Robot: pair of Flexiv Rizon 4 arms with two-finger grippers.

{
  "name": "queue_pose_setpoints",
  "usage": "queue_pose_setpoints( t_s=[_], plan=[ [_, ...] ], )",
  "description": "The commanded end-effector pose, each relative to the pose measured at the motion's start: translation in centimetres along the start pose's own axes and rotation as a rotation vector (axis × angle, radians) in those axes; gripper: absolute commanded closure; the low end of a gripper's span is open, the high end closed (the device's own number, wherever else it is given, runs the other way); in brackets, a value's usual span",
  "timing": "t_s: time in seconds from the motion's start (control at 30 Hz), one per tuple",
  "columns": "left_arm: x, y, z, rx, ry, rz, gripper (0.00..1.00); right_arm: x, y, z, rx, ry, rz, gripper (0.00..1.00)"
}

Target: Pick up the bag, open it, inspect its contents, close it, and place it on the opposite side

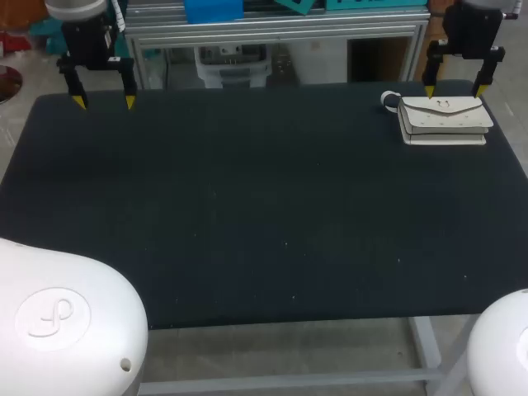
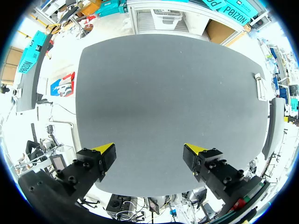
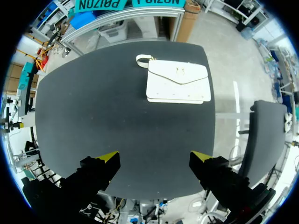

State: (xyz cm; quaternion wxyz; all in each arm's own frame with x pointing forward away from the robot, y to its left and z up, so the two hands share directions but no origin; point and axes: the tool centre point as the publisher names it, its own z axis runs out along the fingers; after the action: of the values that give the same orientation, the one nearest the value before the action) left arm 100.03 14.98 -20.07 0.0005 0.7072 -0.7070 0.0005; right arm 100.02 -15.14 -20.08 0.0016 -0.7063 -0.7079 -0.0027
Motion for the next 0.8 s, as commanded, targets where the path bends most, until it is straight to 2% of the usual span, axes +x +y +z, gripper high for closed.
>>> queue_pose_setpoints(
  t_s=[0.03, 0.63, 0.8],
  plan=[
    [0.00, 0.01, -0.05, 0.000, -0.001, 0.000, 0.00, 0.08, 0.01, -0.06, 0.002, -0.003, 0.001, 0.00],
    [0.00, 0.01, -0.05, 0.000, -0.001, 0.000, 0.00, 0.08, 0.01, -0.06, 0.002, -0.003, 0.001, 0.00],
    [0.77, 0.60, 0.22, 0.065, 0.080, 0.242, 0.00, -0.83, 0.63, 0.57, 0.009, 0.025, -0.027, 0.00]
  ],
)
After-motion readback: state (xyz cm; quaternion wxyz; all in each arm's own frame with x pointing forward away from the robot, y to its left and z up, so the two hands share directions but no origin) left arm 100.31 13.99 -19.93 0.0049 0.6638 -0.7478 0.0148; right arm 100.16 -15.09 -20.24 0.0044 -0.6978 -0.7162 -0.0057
